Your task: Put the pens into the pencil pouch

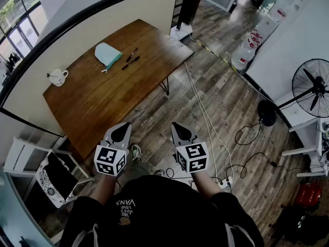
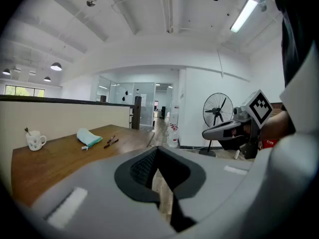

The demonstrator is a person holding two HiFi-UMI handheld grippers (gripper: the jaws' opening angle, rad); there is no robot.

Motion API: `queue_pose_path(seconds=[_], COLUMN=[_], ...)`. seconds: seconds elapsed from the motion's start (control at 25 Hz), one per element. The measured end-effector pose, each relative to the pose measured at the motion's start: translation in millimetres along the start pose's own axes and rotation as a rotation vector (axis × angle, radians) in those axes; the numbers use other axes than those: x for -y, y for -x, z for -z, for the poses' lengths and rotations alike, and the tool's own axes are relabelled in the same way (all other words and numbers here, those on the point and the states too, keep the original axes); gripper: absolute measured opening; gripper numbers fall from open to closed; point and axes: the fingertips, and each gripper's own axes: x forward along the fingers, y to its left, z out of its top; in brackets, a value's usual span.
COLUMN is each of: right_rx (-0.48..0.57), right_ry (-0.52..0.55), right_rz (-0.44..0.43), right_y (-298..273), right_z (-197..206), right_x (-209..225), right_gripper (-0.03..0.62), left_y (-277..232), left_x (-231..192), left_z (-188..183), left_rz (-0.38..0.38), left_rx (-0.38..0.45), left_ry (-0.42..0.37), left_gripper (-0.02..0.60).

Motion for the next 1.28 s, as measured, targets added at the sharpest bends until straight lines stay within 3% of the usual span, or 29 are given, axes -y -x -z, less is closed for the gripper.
queue_pose_path(seconds=[0.24,0.48,0.52,0.56,0.6,0.64,0.68,1.28], right_rx=[0.025,0.048,0.043,0.037,0.033,0.029,0.026,-0.037], right_ry=[0.000,-0.080,-0.088,-0.095,-0.102,-0.109,-0.114,-0.135], right_rz=[-0.007,-0.076,-0.078,-0.080,-0.085,-0.091,-0.095,-0.086], right_y=[13.3,3.8,0.6,-3.2,-7.7,-12.6,-17.8,-118.1], right_z=[0.9,1.3,2.5,3.6,4.0,3.7,2.8,-26.5], right_x=[2.2,-0.8,-0.3,-0.1,-0.3,-0.6,-0.7,9.5], right_gripper=[0.011,0.012,0.021,0.035,0.094,0.147,0.150,0.149], left_y=[6.9,2.9,0.4,-2.4,-5.3,-8.1,-10.7,-66.5], left_x=[16.5,15.3,14.4,13.0,10.8,7.6,3.6,-95.3], left_z=[4.0,1.3,1.9,2.7,3.6,4.2,4.6,-8.3], left_rz=[-0.008,-0.035,-0.031,-0.025,-0.018,-0.015,-0.015,-0.005], left_rx=[-0.001,0.039,0.040,0.037,0.030,0.023,0.016,-0.043], left_ry=[-0.009,0.004,0.017,0.031,0.041,0.045,0.044,0.062], left_gripper=[0.011,0.014,0.050,0.136,0.181,0.181,0.181,0.181])
